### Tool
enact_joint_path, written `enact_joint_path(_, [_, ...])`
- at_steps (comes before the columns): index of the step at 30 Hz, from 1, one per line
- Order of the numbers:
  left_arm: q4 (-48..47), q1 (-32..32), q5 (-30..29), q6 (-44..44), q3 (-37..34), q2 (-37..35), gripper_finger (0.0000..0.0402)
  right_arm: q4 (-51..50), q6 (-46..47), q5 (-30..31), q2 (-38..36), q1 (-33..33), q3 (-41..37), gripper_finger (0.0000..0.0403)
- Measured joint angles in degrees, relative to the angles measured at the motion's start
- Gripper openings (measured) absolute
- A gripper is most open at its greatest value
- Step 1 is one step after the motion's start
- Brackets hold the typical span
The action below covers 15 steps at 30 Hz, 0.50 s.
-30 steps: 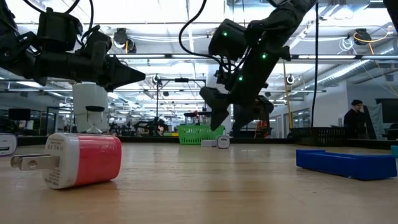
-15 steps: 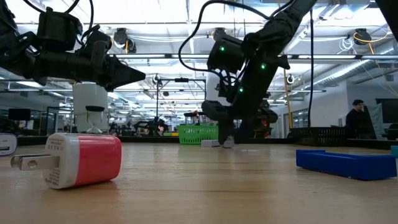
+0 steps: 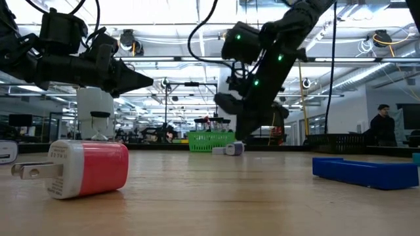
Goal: Pick & Place Office items
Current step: Put the right purple adapter into the black basket
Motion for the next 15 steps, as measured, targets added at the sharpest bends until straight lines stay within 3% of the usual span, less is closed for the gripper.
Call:
enact_joint_path(4, [-0.6, 0.0, 0.0, 0.2, 0.0, 0.0, 0.0035, -1.7, -0.1, -0.2, -3.9, -0.6, 0.0, 0.0006])
enact_joint_path(7, [-0.7, 0.0, 0.0, 0.3, 0.0, 0.0, 0.0035, -3.0, 2.8, -0.1, -6.0, -0.9, -0.1, 0.0023])
enact_joint_path(15, [-0.7, 0.0, 0.0, 0.3, 0.0, 0.0, 0.0035, 4.3, 9.0, -1.7, -2.1, -2.4, 0.0, 0.0160])
